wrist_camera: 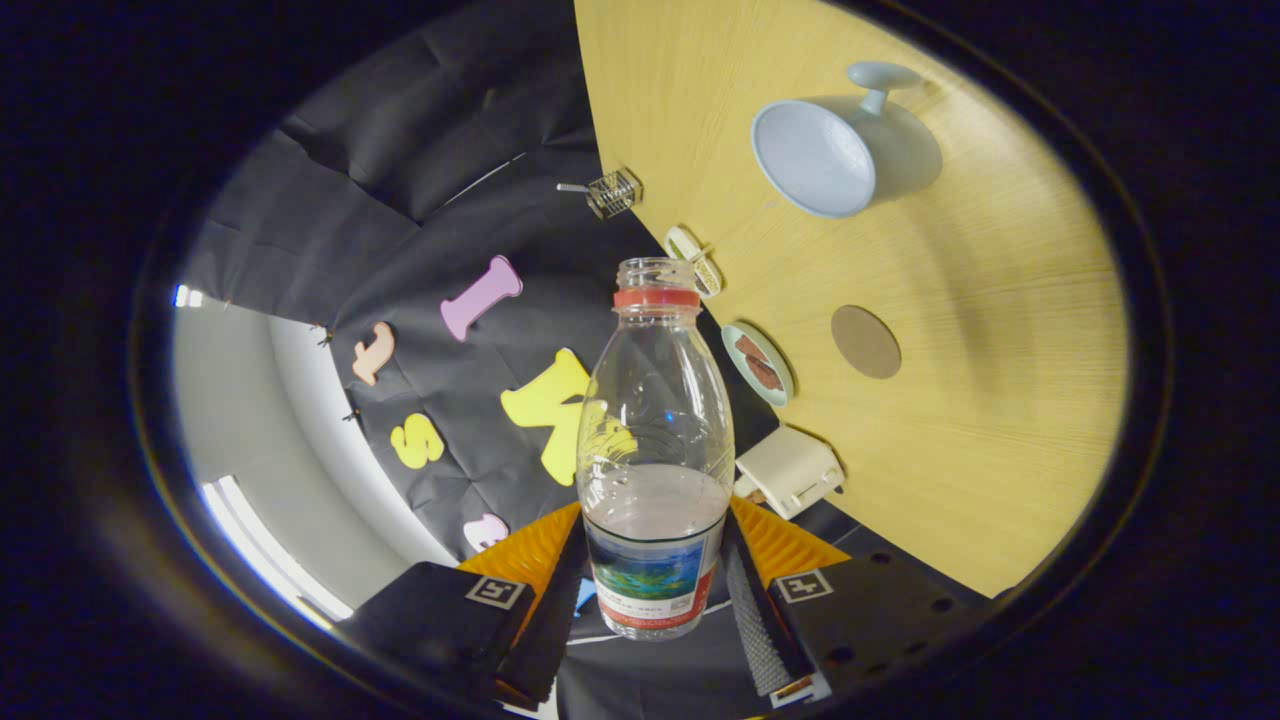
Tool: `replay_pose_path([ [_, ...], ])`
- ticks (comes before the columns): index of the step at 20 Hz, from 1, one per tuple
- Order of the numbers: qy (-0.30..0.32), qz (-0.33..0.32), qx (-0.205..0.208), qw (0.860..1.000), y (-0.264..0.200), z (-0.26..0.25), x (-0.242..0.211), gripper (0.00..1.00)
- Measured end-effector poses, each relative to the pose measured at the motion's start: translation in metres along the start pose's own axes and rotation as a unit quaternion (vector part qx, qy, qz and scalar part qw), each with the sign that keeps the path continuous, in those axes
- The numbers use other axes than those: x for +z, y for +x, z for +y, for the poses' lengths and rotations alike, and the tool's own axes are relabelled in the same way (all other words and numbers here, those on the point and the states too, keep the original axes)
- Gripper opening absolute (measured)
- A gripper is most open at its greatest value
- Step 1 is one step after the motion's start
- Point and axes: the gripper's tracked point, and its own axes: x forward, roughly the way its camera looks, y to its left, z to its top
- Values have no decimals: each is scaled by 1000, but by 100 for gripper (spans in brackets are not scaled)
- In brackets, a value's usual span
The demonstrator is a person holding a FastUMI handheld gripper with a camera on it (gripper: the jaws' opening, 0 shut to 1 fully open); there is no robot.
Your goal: Take the bottle from table, then pour the juice into the cup, finally place the bottle on the coaster
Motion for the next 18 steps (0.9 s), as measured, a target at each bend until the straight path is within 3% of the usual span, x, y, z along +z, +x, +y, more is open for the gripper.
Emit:
replay_pose_path([
  [18, 21, -13, 7, 1000, 1, 13, 11, 76],
])
